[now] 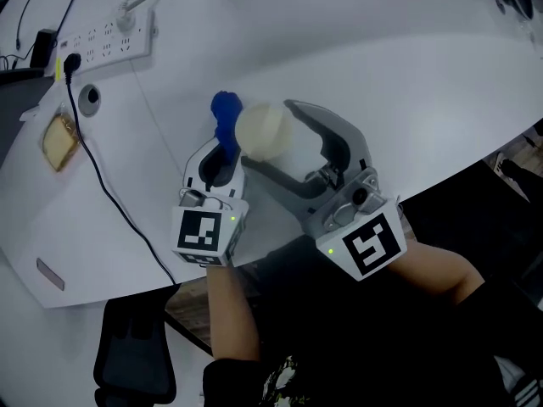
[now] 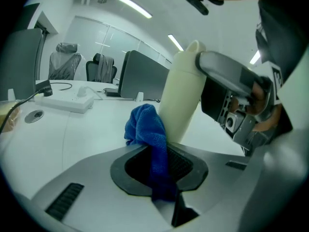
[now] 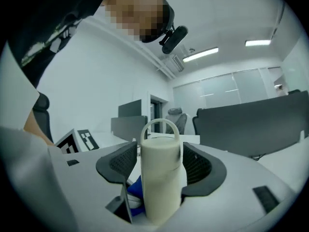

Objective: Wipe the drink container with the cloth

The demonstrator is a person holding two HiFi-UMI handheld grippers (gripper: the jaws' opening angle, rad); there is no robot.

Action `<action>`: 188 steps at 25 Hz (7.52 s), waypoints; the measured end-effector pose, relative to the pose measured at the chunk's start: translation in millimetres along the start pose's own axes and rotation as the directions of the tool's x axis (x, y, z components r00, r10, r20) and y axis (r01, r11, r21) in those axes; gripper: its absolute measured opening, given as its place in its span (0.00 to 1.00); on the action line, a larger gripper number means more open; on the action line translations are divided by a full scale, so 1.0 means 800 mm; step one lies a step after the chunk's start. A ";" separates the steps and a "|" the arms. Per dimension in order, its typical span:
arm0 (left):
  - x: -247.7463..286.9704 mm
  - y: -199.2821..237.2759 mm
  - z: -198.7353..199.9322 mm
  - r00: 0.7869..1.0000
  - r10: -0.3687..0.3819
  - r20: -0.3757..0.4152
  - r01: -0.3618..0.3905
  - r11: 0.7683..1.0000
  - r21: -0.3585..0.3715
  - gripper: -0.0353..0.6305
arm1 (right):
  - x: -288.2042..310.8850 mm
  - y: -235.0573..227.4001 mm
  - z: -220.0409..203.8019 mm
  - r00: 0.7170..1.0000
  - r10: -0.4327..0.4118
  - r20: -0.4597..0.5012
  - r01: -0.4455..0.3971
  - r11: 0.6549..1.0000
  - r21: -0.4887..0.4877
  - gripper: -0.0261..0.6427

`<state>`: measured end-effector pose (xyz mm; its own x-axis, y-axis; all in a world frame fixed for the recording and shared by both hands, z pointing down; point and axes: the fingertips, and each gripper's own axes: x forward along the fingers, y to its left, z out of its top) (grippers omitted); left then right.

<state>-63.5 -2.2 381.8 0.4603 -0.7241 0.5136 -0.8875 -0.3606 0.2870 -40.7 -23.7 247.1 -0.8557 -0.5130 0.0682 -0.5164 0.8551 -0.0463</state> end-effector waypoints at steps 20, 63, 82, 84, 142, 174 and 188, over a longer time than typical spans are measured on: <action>-0.074 -0.002 0.069 0.973 -0.011 0.232 0.014 1.000 -0.013 0.15 | -0.006 0.001 -0.014 0.826 0.558 -0.085 -0.558 0.829 0.018 0.43; 0.004 -0.010 -0.005 0.999 0.036 0.001 -0.036 0.997 0.066 0.15 | 0.017 -0.003 -0.003 0.993 0.043 -0.109 -0.047 0.998 -0.033 0.44; -0.088 -0.039 0.113 0.961 -0.058 0.269 0.053 0.998 0.027 0.15 | 0.004 0.033 -0.004 0.623 0.767 -0.152 -0.778 0.629 -0.017 0.44; -0.074 -0.030 0.084 0.972 -0.056 0.228 0.070 0.996 -0.053 0.15 | 0.005 0.033 -0.004 0.630 0.762 -0.148 -0.772 0.636 -0.010 0.44; -0.022 -0.026 -0.010 0.998 -0.013 -0.059 0.001 0.979 -0.206 0.15 | 0.007 0.015 0.000 0.829 0.557 -0.052 -0.558 0.829 -0.025 0.44; -0.285 -0.075 0.111 0.872 0.233 0.431 -0.274 0.961 0.033 0.15 | -0.153 0.040 0.112 0.984 -0.178 -0.031 0.177 0.983 -0.044 0.04; -0.385 -0.150 0.178 0.697 0.323 0.640 -0.490 0.866 0.096 0.15 | -0.216 0.053 0.161 0.970 -0.241 0.025 0.242 0.957 -0.160 0.04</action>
<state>-101.7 180.4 74.3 0.0194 -0.9976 -0.0667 -0.9967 -0.0140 -0.0804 80.9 91.9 104.6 -0.7069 -0.7054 0.0520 -0.6954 0.7065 0.1313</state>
